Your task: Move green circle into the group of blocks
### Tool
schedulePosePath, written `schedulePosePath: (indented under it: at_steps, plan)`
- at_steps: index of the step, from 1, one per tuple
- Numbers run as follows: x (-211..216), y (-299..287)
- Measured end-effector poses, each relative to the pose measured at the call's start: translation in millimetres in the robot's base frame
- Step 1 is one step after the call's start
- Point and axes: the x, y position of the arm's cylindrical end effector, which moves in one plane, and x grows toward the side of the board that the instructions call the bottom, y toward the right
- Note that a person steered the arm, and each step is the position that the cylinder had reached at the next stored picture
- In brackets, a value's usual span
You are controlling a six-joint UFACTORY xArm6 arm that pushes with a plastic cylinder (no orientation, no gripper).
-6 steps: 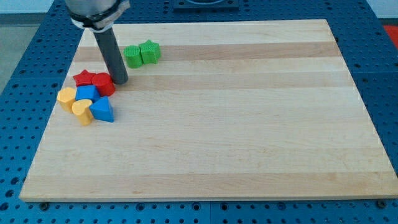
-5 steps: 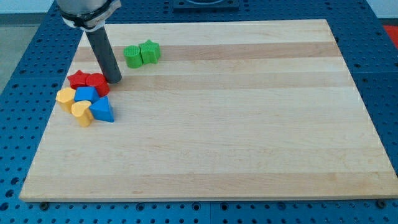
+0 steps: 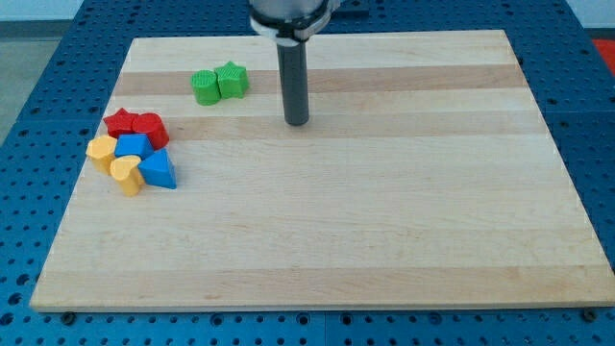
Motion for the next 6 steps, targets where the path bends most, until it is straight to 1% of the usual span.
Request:
schedulePosePath:
  at_steps: [2,3,4,5,6]
  plan:
    - [0,0]
    - [0,12]
    - [-31,45]
    - [-79,49]
    - [-120,25]
